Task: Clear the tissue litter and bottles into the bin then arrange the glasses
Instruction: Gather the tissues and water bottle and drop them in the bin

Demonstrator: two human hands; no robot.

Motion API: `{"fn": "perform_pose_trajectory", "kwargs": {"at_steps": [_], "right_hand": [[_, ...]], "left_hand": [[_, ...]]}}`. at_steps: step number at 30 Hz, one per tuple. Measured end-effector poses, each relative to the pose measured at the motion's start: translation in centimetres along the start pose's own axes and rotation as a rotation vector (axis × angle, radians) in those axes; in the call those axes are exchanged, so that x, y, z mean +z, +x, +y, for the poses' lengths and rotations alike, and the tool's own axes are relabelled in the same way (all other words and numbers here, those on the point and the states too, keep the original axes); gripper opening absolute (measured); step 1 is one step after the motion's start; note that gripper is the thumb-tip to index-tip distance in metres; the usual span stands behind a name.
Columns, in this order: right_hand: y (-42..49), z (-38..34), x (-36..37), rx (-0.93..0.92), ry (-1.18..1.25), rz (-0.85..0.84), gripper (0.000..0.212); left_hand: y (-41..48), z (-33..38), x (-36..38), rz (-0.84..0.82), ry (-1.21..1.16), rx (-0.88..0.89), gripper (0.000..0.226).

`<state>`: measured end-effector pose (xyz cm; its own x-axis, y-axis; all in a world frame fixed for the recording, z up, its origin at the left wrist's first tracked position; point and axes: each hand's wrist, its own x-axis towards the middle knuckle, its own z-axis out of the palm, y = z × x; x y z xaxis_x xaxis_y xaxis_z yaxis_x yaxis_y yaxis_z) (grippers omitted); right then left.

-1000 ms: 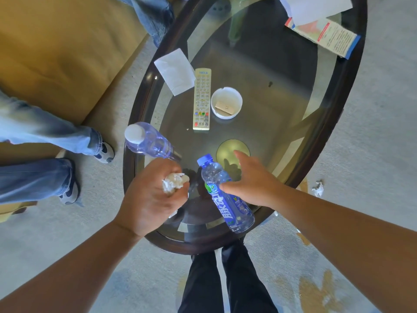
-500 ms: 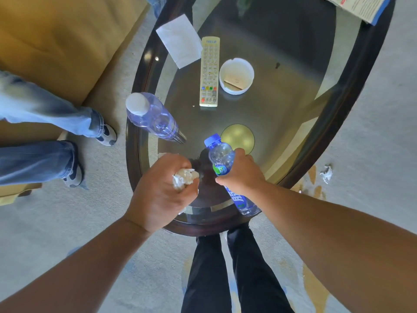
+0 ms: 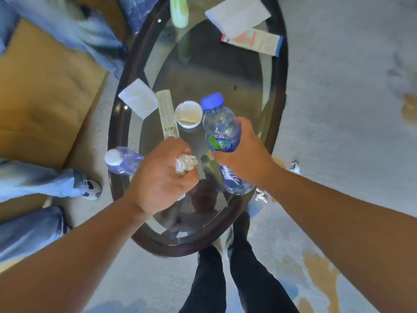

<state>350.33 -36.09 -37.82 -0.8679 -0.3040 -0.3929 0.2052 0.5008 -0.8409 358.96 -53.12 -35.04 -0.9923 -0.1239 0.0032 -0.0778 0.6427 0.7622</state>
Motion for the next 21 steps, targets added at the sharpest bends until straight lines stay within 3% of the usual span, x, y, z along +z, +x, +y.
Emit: {"fn": "perform_pose_trajectory", "kwargs": {"at_steps": [12, 21], "right_hand": [[-12.3, -6.3, -17.4, -0.135, 0.112, 0.378, 0.066], [-30.0, -5.2, -31.3, -0.274, 0.159, 0.640, 0.064]], "left_hand": [[4.5, 20.3, 0.2, -0.121, 0.101, 0.346, 0.020], [-3.1, 39.0, 5.2, -0.147, 0.068, 0.583, 0.019]]}}
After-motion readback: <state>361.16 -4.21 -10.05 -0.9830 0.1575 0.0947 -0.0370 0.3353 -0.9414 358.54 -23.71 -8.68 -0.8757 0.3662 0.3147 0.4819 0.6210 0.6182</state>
